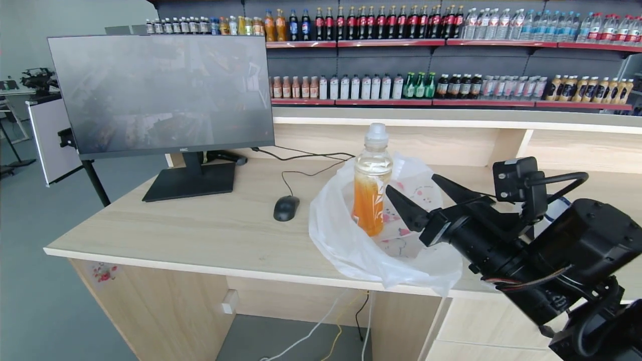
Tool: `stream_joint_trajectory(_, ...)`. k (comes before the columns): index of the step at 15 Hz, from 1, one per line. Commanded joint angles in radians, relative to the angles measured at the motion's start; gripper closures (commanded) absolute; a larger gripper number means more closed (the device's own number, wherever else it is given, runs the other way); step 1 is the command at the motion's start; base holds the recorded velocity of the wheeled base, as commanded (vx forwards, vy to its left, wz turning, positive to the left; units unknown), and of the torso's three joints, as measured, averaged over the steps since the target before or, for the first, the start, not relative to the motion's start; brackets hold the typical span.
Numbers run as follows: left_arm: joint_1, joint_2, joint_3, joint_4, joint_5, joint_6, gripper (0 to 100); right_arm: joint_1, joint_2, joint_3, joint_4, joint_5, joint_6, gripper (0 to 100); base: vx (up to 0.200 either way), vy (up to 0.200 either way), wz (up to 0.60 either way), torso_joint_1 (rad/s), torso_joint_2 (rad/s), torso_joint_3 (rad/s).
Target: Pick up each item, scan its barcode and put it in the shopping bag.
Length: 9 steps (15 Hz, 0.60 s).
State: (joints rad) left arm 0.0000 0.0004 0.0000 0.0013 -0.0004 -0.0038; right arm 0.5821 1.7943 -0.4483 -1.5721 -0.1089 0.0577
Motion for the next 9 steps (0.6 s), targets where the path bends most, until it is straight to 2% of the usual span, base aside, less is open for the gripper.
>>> stream_joint_trajectory(1, 0.0, 0.0, 0.0, 0.0, 0.0, -0.001, 0, -0.001, -0.024, 0.008, 0.001, 0.0, 0.002, 0, -0.2, 0.0, 0.0, -0.007, 0.0, 0.007)
stream_joint_trajectory(2, 0.0, 0.0, 0.0, -0.001, 0.0, -0.001, 0, -0.001, -0.036, 0.016, 0.001, 0.0, 0.004, 0, -0.2, 0.0, -0.6, 0.002, 0.0, 0.002)
stream_joint_trajectory(7, 0.0, 0.0, -0.002, 0.0, -0.001, 0.005, 0, -0.016, -0.067, 0.045, 0.001, 0.0, 0.005, 0, 0.0, 0.0, -0.6, -0.002, 0.0, 0.001)
stream_joint_trajectory(9, 0.0, 0.0, 0.0, 0.0, -0.001, 0.005, 0, -0.018, -0.079, 0.045, 0.001, 0.0, 0.004, 0, 0.0, -0.2, 0.0, 0.007, 0.0, 0.005)
